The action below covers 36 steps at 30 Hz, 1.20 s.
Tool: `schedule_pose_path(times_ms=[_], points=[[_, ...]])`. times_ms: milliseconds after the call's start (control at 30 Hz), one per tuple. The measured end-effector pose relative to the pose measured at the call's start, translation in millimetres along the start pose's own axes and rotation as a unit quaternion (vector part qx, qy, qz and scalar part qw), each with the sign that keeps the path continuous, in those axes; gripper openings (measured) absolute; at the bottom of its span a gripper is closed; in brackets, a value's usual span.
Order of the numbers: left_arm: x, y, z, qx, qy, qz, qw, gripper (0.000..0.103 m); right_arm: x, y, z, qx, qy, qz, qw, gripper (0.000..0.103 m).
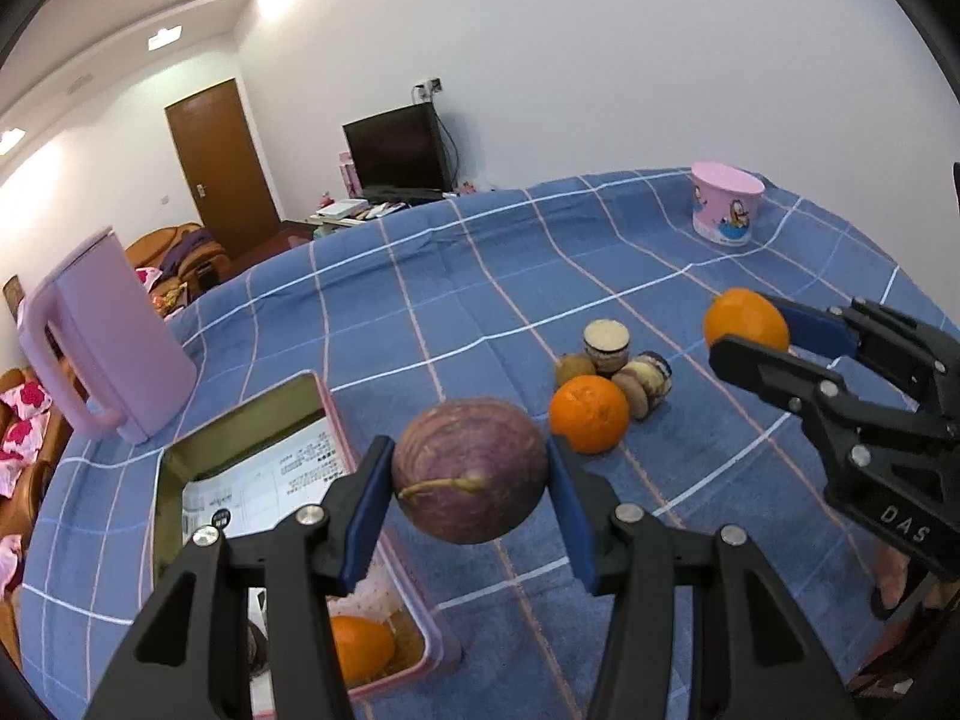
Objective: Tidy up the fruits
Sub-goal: 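Carry the purple fruit and the orange over the tin with both grippers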
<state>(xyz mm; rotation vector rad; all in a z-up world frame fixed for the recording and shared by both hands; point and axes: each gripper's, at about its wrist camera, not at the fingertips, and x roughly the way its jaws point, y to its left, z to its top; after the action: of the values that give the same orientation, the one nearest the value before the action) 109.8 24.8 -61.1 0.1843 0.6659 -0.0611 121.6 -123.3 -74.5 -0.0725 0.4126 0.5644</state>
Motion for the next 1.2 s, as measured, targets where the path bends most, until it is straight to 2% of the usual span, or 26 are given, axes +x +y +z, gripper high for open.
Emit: schedule_pose_path(times_ms=[467, 567, 900, 1200], points=[[-18, 41, -18, -0.071, -0.033, 0.031, 0.9965, 0.052, 18, 38, 20, -0.037, -0.005, 0.022, 0.999, 0.037], [-22, 54, -22, -0.087, -0.041, 0.048, 0.9942, 0.052, 25, 50, 25, -0.044, -0.003, 0.032, 0.998, 0.037], [-24, 92, -38, -0.13, -0.04, 0.085, 0.987, 0.052, 50, 94, 38, -0.072, 0.002, 0.069, 0.995, 0.037], [-24, 116, -52, -0.165, -0.038, 0.1, 0.9804, 0.052, 70, 123, 40, -0.089, 0.015, 0.089, 0.992, 0.037]])
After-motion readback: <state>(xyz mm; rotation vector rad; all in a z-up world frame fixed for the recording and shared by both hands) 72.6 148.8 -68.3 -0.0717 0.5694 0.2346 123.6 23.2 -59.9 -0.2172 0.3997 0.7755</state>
